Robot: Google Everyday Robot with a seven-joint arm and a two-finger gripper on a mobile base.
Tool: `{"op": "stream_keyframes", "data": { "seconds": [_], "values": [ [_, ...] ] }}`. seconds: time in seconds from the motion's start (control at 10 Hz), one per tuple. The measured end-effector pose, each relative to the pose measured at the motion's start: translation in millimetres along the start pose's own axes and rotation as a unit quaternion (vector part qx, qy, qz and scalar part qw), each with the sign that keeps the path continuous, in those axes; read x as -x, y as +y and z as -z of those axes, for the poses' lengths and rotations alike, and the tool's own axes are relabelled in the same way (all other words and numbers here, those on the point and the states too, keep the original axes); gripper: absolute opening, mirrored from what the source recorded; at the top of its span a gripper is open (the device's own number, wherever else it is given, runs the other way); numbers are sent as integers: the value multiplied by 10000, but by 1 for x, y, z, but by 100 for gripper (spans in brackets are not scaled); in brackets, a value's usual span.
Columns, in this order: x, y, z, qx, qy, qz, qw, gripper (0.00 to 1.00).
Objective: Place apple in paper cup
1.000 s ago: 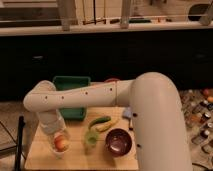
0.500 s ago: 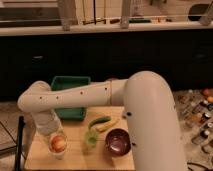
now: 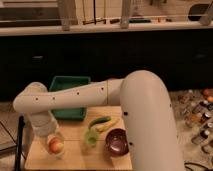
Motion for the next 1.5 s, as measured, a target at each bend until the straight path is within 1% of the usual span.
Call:
{"op": "stream_keyframes", "data": {
  "seconds": [0.1,0.2,0.3,0.4,0.8,1.2,1.5],
  "values": [
    [0,-2,-1,-4,-14,6,10000,58],
    [0,-3,-1,-8,-25,12,10000,70],
    [0,-3,-1,-8,-25,11,10000,77],
    [1,-3,-1,-10,-25,8,10000,80],
    [0,-4,-2,-11,-86,37,10000,80],
    [1,-1,0,-10,-99,40,9999,80],
    [2,4,3,12,-50,49,10000,80]
  ]
}}
